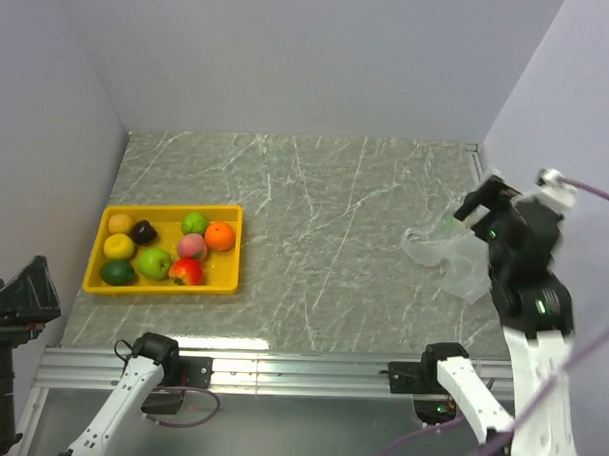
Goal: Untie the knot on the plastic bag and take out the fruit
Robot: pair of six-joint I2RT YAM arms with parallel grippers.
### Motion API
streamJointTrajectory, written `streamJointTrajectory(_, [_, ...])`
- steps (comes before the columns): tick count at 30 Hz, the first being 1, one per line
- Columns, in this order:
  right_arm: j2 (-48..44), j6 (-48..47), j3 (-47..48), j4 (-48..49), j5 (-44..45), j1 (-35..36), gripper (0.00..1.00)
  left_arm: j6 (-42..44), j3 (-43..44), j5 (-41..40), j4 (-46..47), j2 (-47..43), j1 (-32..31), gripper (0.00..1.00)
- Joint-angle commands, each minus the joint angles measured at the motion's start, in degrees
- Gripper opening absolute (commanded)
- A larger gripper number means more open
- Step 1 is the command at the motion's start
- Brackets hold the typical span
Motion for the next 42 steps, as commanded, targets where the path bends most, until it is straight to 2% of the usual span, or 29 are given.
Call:
streamJointTrajectory(1, [-9.55,-4.21,2.98,2.92,-9.57,0.06,0.96,5.25,1.49,-1.14,0.64,-1.03,-0.63,0.99])
streamJointTrajectory(7, [-26.76,-7.46,0.7,3.01,-12.04,-0.03,0.97,10.45,1.58,-1.06,5.74,-3.23,-0.9,0.99])
streamJointTrajectory(13, [-37.84,-8.61,-2.72,-1.03,-10.11,-0.03,0.98,12.47,-0.97,-4.84,8.73,-5.08,-0.9,0.99])
streamJointTrajectory(19, [-44.98,-7.02,-5.63,-3.67,-8.09,0.06,0.99,11.52,-8.52,-5.19,12.78,-8.42,-0.9,0.99])
streamJointTrajectory(26, [-45.43,-6.49,-6.51,-4.2,-7.82,0.06,0.99,8.96,-12.04,-2.91,13.21,-7.72,-0.9,0.99])
streamJointTrajectory(42, [-44.02,-6.5,-8.97,-0.69,-9.14,0.06,1.0,7.29,-13.54,-2.64,14.01,-7.37,-0.9,0.99])
